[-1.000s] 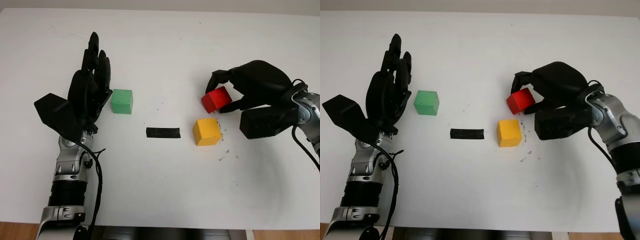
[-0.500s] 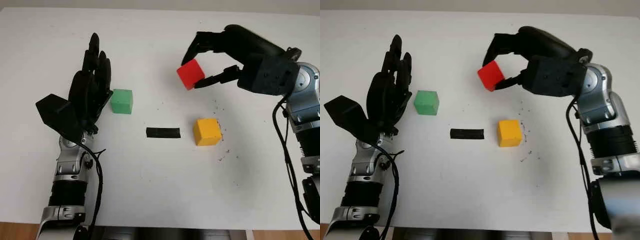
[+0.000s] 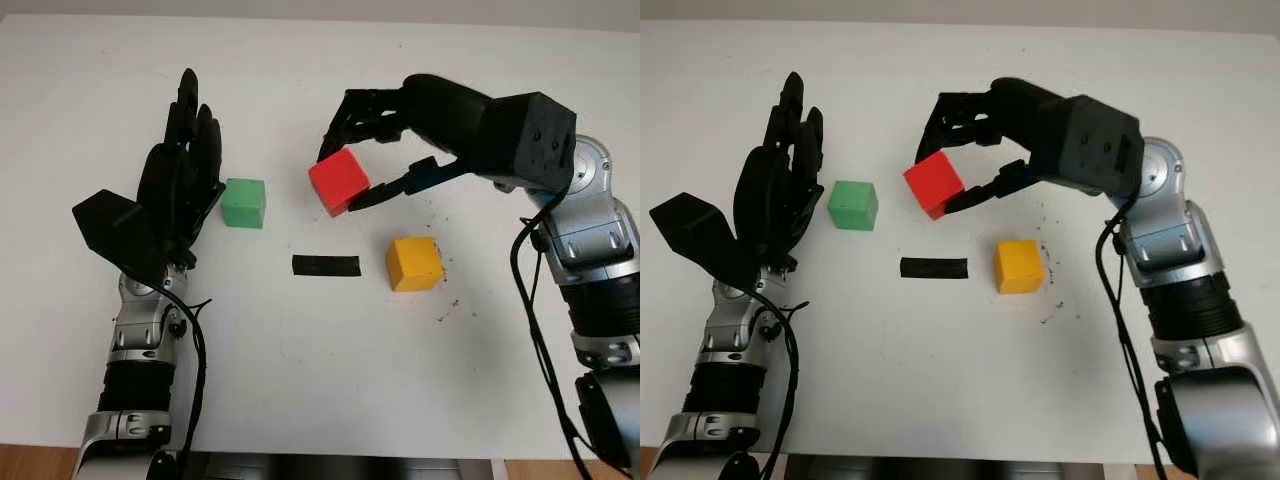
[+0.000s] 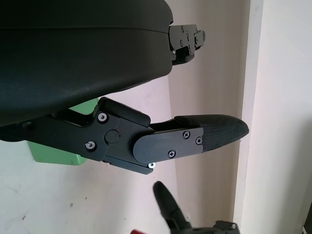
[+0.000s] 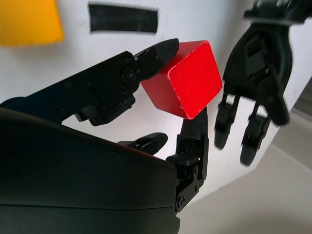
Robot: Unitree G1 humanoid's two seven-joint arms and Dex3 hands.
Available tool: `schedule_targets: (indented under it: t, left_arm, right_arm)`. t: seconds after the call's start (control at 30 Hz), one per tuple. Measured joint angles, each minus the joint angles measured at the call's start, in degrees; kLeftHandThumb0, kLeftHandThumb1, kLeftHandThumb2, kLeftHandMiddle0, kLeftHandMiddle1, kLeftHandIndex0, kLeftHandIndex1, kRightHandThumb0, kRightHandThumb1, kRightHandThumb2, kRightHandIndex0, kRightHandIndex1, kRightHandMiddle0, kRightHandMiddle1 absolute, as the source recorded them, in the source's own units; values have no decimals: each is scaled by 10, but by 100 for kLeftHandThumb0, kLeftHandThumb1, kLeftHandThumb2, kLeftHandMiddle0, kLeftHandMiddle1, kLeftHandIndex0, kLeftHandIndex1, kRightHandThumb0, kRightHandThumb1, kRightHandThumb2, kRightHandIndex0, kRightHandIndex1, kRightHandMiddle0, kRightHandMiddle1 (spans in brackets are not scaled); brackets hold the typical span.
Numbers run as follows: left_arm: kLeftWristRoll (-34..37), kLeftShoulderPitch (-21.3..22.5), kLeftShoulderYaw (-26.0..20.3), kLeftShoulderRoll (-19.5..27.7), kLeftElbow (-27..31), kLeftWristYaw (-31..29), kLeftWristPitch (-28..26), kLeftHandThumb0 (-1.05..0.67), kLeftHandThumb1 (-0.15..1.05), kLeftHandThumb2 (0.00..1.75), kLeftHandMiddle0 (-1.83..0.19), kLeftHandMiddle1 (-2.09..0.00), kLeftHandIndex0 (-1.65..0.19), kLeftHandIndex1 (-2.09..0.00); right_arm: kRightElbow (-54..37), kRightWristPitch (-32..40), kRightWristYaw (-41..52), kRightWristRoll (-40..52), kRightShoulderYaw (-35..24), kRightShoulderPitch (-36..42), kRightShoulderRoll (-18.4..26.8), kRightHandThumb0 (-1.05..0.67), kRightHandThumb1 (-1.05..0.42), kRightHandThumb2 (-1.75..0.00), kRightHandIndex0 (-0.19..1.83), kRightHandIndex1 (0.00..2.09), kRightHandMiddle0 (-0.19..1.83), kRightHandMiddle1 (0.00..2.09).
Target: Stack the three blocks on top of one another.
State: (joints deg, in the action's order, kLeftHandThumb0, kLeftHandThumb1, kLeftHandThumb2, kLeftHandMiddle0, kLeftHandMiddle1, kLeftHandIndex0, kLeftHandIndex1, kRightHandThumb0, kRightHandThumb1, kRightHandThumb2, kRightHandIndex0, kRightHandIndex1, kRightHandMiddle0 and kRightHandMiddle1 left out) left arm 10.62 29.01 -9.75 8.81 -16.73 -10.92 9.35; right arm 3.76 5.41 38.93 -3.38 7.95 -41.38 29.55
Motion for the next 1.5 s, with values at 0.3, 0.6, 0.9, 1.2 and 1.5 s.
schedule_targets:
  t: [0.3,0.6,0.9,1.2,1.5]
  left_arm:
    - [-1,0,0,0,2,1,-3,-75,105,55,12,-5,11,-5]
    - [-2,0,0,0,2,2,-4,-75,105,54,11,-5,11,-5]
    - [-3,0,2,0,2,5,-3,-75,105,54,11,-5,10,-6]
    - [-3,0,2,0,2,5,-1,-76,105,54,11,-5,10,-5]
    - [-2,0,2,0,2,2,-1,-75,105,54,12,-5,11,-5]
  right_arm:
    - [-21,27,-26,-10,8,59,-19,-37,-87,-5,38,0,45,152]
    - [-2,17,-26,-28,26,55,-27,-35,-85,-5,37,0,51,141]
    - [35,-5,-21,-34,32,44,-31,-35,-85,-5,35,0,53,137]
    - [54,-22,-12,-42,36,39,-32,-36,-85,-6,34,0,52,134]
    - [51,-2,9,-56,39,35,-27,-33,-84,-5,34,1,53,131]
